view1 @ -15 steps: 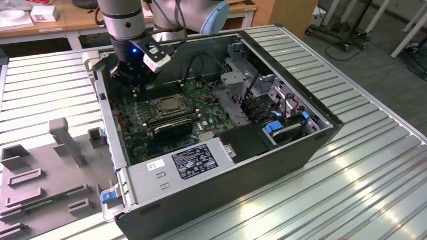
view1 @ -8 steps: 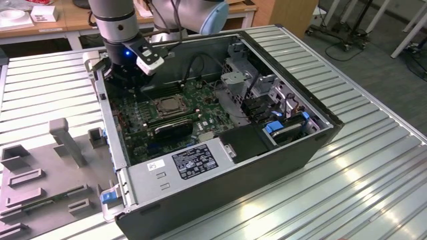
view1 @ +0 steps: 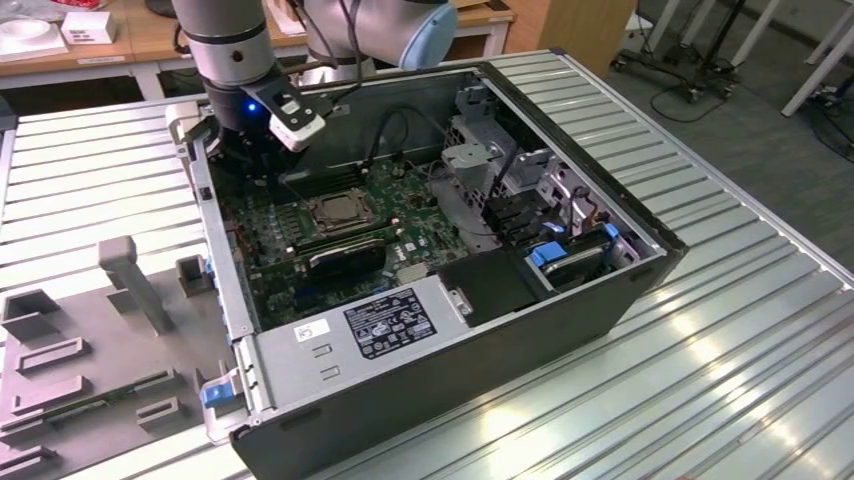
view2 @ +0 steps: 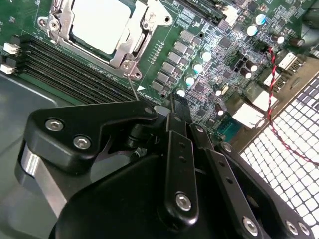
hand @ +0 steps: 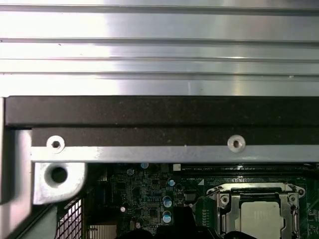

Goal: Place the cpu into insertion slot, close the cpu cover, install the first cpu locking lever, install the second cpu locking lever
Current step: 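Install the first cpu locking lever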

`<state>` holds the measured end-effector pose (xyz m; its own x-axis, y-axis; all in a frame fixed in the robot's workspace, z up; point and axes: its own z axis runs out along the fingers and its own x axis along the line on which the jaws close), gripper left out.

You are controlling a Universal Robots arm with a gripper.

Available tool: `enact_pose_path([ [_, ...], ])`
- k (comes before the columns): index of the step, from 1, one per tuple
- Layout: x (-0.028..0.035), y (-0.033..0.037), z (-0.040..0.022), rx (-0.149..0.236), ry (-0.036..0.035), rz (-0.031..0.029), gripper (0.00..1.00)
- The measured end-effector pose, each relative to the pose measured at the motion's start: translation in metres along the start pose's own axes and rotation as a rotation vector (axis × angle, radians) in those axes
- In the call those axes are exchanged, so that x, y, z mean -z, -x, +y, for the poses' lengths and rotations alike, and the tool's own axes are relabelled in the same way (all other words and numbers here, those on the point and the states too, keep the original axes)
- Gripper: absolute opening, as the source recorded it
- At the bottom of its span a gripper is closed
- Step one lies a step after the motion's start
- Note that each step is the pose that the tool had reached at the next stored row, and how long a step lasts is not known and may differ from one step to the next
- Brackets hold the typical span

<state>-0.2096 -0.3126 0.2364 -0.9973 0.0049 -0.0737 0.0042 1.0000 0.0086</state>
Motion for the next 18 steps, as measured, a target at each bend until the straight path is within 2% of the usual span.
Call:
enact_pose_path([
  [9,0.0039,0.0004,0.0001,-0.001,0.0002,-0.0009,0.11],
  [15,0.0036,-0.0062,0.0009,-0.001,0.0009,-0.006,0.11],
  [18,0.0036,-0.0066,0.0009,-0.001,0.0007,-0.006,0.11],
])
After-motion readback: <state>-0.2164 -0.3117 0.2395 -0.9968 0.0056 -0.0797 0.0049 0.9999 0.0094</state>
